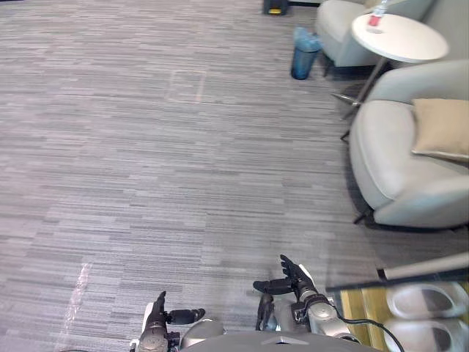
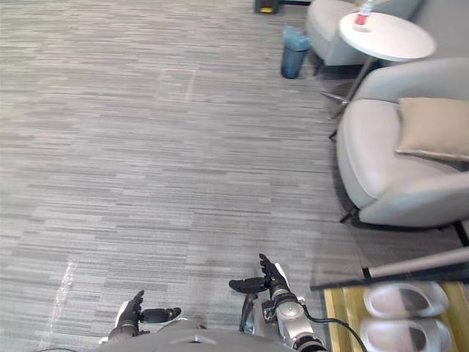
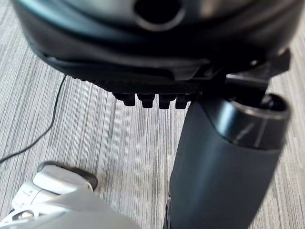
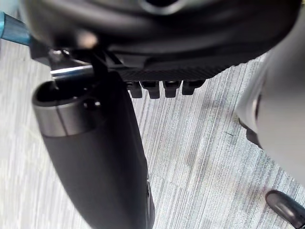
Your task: Organize the slippers on the shoe rack
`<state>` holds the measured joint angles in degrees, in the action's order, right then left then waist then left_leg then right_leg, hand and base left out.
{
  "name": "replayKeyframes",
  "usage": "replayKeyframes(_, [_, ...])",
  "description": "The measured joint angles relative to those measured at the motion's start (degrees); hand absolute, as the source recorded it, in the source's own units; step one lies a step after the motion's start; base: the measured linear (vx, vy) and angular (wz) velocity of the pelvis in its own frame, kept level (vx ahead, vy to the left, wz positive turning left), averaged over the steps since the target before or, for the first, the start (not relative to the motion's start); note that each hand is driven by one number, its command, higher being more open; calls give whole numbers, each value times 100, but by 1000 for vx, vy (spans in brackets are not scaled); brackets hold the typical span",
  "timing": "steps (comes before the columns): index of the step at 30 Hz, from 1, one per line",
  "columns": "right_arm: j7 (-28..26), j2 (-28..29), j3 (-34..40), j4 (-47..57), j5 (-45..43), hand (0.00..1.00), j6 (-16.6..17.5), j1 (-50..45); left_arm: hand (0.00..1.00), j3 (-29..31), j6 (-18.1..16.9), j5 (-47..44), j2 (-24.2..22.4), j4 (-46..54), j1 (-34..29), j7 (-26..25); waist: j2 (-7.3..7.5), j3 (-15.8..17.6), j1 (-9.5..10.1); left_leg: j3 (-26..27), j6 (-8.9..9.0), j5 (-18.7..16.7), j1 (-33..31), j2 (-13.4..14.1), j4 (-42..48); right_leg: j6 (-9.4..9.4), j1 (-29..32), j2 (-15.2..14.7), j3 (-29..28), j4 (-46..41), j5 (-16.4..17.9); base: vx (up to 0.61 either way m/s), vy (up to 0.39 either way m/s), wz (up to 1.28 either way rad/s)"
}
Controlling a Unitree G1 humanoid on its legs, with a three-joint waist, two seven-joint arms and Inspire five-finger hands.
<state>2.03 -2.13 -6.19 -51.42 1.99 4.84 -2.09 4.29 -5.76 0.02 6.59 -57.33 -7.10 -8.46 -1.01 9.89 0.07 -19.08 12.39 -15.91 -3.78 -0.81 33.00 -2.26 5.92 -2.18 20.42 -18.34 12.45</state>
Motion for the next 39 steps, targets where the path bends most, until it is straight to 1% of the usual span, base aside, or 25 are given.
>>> replayKeyframes(1, [-4,4,-1,88,-3,100,-30,-56,100,132,5,-1,-45,49,4,7,-4,17,29,289,72,60,-194,79,563,-12,-235,83,25,189,5,430,-186,35])
replayKeyframes(2, [-9,31,-12,224,-35,100,-33,-180,100,341,3,-1,-128,199,-68,-22,-2,46,94,931,-58,-7,-465,342,1448,-55,-656,240,24,460,31,428,-131,2])
replayKeyframes(3, [23,100,-6,353,-146,100,-27,-286,100,434,4,-2,-143,316,-78,-26,16,80,226,1643,-415,-193,-812,732,2233,-92,-1137,377,14,745,54,418,-100,-5])
replayKeyframes(5, [52,129,-5,337,-221,100,-22,-200,100,430,-39,-2,-90,405,-26,-27,124,98,331,2211,-808,-412,-1301,923,2090,-91,-1453,345,-46,989,53,436,-13,-12])
replayKeyframes(7, [89,122,2,318,-221,100,-21,-38,100,357,-49,0,-35,421,161,-79,174,204,325,2351,-901,-358,-1774,874,964,-67,-1700,210,-49,1134,51,368,73,-6])
replayKeyframes(8, [98,125,-2,303,-221,100,-21,-17,100,304,-53,0,-10,423,234,-104,184,249,327,2345,-987,5,-1916,839,168,56,-1864,147,-48,1165,64,445,169,-1])
replayKeyframes(9, [101,92,-9,285,-220,100,-21,-64,100,224,-54,4,-17,432,250,-125,105,224,330,2341,-1095,971,-1942,824,-672,267,-1994,211,-47,1175,90,552,215,-3])
replayKeyframes(10, [105,78,-9,218,-219,100,-21,-86,100,145,-61,4,25,428,254,-133,105,210,353,2327,-1126,1288,-1930,781,-672,347,-2100,173,-96,1180,122,594,224,33])
replayKeyframes(11, [109,195,-6,90,-214,100,-34,-89,100,28,-70,32,195,418,375,-126,407,138,301,2320,-1235,1184,-1934,494,-715,501,-2107,-107,-112,1151,57,626,231,54])
replayKeyframes(13, [104,209,-1,-16,-209,100,-39,-58,100,-30,-65,59,224,411,477,-116,507,134,300,2311,-1351,967,-1916,280,-665,691,-2011,-335,-286,789,-68,483,199,46])
replayKeyframes(15, [97,215,45,-209,-200,100,-65,-4,100,-70,-50,59,207,323,466,-121,507,137,292,2328,-1528,584,-1515,45,-629,824,-1585,-714,-550,-808,-287,456,217,25])
replayKeyframes(16, [85,210,50,-254,-198,100,-118,-1,100,-72,-38,58,201,241,448,-126,495,160,275,2271,-1611,471,-1098,-72,-816,616,-1229,-944,-708,-1953,-812,616,255,21])
replayKeyframes(17, [60,194,39,-277,-187,100,-128,23,100,-94,-38,59,205,195,436,-138,480,173,263,2257,-1654,425,-833,-114,-971,555,-957,-1044,-810,-2681,-856,594,207,24])
replayKeyframes(18, [42,182,25,-266,-166,100,-113,73,100,-174,-20,59,192,131,420,-158,406,220,223,2145,-1723,346,-312,-168,-1241,269,-491,-1011,-922,-3724,-474,551,163,30])
replayKeyframes(19, [40,166,-12,-261,-159,100,-82,109,100,-224,-15,59,159,114,380,-156,299,226,183,2027,-1755,315,59,-167,-1484,238,-170,-833,-956,-4032,-227,346,97,39])
replayKeyframes(22, [33,141,-185,-51,-148,100,18,139,100,-316,-15,59,41,87,405,-154,244,241,4,1567,-1801,257,876,-128,-2089,215,693,-276,-967,-3089,238,467,19,74])
replayKeyframes(24, [16,152,-200,66,-152,100,107,145,100,-328,-13,64,-51,82,395,-145,252,246,-70,1320,-1793,136,1104,-100,-2225,366,1053,-78,-1028,-1765,108,421,-57,80])
replayKeyframes(25, [12,155,-224,80,-156,100,145,147,100,-335,-11,62,-97,81,382,-121,301,244,-75,1190,-1767,26,1235,-108,-2297,497,1142,-17,-1038,-739,-194,400,-104,78])
replayKeyframes(26, [1,155,-231,77,-153,100,162,163,100,-343,-1,76,-137,79,406,-90,318,257,-105,996,-1716,-110,1435,-67,-2348,411,1099,34,-1046,-164,-1110,659,-186,79])
replayKeyframes(27, [-6,164,-214,14,-152,100,89,205,100,-330,-5,82,-200,58,390,-90,219,205,-57,866,-1680,-160,1572,114,-2371,88,910,149,-950,-86,-1115,732,-213,64])
replayKeyframes(31, [27,162,-51,90,-154,100,11,196,100,-305,-27,244,-307,87,354,8,168,187,-155,670,-1445,4,1400,-22,-1397,53,881,-175,-708,-1184,-202,606,-197,68])
replayKeyframes(33, [33,123,-61,477,-159,100,-8,-115,100,-7,-28,249,-478,272,328,5,-74,125,-123,1034,-199,395,182,188,1547,69,-58,64,-427,-318,107,526,-158,75])
replayKeyframes(34, [34,171,-123,480,-165,100,-46,-132,100,180,-44,252,-558,457,252,-8,-166,114,-3,1515,-167,383,-293,588,2552,2,-429,282,-461,-33,129,523,-98,-3])
replayKeyframes(36, [55,392,-179,463,-211,100,-118,-146,100,303,-46,225,-472,633,191,-44,-22,138,94,2391,-721,64,-935,1147,2948,-22,-1311,390,-549,630,143,575,-69,-12])
replayKeyframes(39, [82,401,-181,416,-210,100,-103,7,100,291,-79,221,-415,716,316,-47,180,203,230,2795,-986,-209,-1447,1022,1266,-16,-1752,98,-772,915,141,461,65,-44])
